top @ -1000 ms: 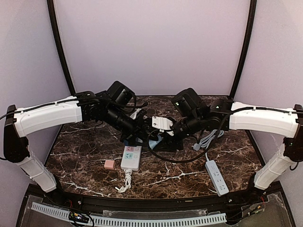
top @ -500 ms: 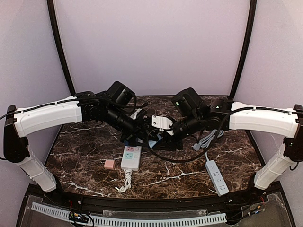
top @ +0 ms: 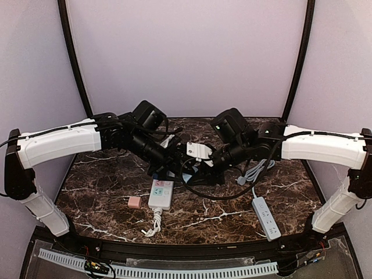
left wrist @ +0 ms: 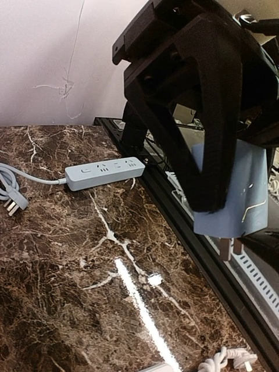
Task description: Insert the plug
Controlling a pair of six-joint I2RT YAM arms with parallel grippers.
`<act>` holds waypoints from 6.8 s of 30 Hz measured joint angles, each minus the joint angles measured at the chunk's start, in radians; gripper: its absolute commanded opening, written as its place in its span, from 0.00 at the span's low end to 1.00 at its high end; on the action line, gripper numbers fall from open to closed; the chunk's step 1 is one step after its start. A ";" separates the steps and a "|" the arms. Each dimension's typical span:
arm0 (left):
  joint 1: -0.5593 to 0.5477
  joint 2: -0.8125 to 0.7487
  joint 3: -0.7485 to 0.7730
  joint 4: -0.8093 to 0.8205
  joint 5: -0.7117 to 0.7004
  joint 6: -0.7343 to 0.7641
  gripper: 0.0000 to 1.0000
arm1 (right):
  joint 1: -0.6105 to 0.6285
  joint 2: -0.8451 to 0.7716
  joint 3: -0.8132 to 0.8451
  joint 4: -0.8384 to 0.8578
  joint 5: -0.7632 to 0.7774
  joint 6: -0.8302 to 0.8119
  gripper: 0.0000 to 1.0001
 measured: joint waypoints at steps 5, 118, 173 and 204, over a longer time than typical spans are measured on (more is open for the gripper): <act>-0.002 -0.002 0.002 0.000 -0.014 0.000 0.86 | 0.001 0.000 0.000 -0.006 -0.013 0.000 0.00; 0.191 -0.837 -0.457 -0.423 -0.653 0.527 0.81 | 0.065 0.808 0.776 -0.358 0.241 0.023 0.00; 0.191 -0.648 -0.368 -0.406 -0.573 0.650 0.73 | 0.033 0.691 0.616 -0.476 0.306 0.026 0.00; 0.191 -0.882 -0.399 -0.509 -0.543 0.544 0.70 | 0.072 0.809 0.783 -0.563 0.344 0.087 0.45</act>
